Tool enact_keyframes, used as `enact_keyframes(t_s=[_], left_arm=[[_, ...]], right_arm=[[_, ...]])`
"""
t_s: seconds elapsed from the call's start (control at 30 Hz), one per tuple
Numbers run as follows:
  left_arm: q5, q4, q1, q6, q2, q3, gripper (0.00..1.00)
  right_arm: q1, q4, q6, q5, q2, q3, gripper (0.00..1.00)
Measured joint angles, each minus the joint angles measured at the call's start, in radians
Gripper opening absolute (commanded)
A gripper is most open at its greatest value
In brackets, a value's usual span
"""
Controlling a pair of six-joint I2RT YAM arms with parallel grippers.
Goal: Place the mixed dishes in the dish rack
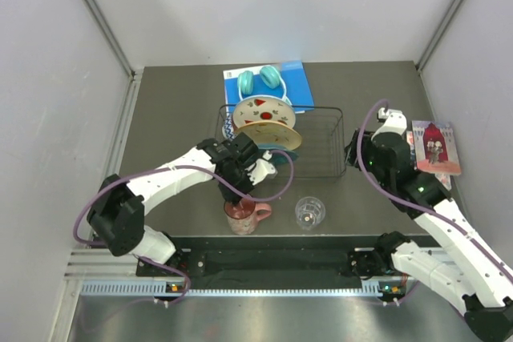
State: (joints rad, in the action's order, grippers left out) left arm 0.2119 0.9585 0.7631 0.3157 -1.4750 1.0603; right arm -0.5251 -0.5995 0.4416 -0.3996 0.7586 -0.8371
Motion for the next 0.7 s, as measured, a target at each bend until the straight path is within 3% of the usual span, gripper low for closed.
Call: enact_keyframes(t_s=[0.3, 0.7], left_arm=[[-0.039, 0.079, 0.012, -0.003, 0.068, 0.017, 0.00], [-0.044, 0.317, 0.012, 0.052, 0.201, 0.437, 0.00]], right_arm=[[0.000, -0.001, 0.000, 0.000, -0.013, -0.001, 0.62], [0.000, -0.027, 0.016, 0.050, -0.010, -0.083, 0.66]])
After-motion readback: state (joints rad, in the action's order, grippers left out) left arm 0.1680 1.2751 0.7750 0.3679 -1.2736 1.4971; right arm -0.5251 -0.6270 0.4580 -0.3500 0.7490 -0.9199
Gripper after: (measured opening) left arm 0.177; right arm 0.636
